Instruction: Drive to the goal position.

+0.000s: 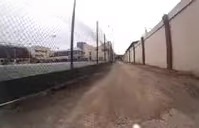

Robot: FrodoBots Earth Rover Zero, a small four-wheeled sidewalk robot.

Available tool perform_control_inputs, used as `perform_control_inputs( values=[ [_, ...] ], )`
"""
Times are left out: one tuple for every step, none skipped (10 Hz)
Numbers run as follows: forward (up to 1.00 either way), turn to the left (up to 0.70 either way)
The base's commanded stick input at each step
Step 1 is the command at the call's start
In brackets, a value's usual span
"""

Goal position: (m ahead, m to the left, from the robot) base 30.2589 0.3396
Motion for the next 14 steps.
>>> perform_control_inputs(
  values=[
    [0.70, -0.29],
    [0.70, -0.35],
    [0.70, -0.35],
    [0.70, -0.35],
    [0.70, 0.00],
    [0.70, -0.12],
    [0.70, -0.34],
    [0.70, -0.35],
    [0.70, -0.21],
    [0.70, 0.00],
    [0.70, 0.00],
    [0.70, -0.21],
    [0.70, -0.35],
    [0.70, -0.35]
  ],
)
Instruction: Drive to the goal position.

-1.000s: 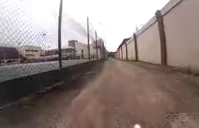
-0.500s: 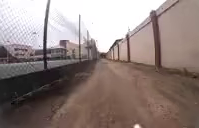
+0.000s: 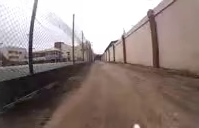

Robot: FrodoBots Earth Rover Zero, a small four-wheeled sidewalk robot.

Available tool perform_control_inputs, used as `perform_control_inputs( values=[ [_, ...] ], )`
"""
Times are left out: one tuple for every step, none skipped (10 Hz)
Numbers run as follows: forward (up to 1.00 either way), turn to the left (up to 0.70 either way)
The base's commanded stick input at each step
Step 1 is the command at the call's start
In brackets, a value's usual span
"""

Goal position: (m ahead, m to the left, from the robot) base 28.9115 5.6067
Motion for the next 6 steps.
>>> perform_control_inputs(
  values=[
    [0.70, -0.08],
    [0.70, 0.00],
    [0.70, 0.00],
    [0.70, 0.00],
    [0.70, -0.08],
    [0.70, -0.31]
  ],
)
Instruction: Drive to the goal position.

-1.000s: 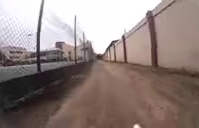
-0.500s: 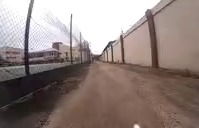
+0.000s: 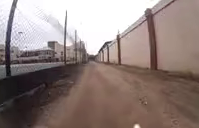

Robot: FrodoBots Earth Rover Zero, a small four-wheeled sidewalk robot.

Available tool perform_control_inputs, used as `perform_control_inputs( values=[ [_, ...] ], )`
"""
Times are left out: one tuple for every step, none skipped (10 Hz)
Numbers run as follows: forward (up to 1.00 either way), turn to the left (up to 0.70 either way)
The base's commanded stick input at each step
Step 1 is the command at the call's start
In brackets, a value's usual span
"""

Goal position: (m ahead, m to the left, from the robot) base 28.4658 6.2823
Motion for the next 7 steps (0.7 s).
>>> perform_control_inputs(
  values=[
    [0.70, -0.14],
    [0.70, 0.00],
    [0.70, 0.00],
    [0.70, 0.00],
    [0.70, 0.00],
    [0.70, 0.00],
    [0.70, 0.00]
  ],
)
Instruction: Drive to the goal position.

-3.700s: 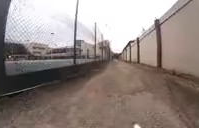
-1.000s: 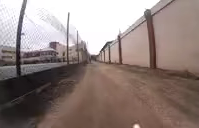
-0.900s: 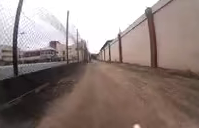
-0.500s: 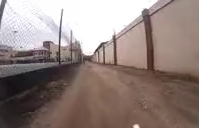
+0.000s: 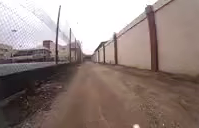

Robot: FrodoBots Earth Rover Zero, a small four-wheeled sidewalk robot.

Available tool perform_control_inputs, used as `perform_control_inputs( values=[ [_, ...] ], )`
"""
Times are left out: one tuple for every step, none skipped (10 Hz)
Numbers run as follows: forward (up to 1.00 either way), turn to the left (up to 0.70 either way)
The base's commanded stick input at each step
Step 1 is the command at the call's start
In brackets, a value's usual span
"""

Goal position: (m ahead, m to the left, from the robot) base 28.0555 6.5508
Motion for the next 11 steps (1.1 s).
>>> perform_control_inputs(
  values=[
    [0.70, 0.00],
    [0.70, 0.00],
    [0.70, 0.00],
    [0.70, 0.00],
    [0.70, 0.00],
    [0.70, 0.00],
    [0.70, 0.00],
    [0.70, 0.00],
    [0.70, 0.00],
    [0.70, 0.00],
    [0.70, 0.00]
  ],
)
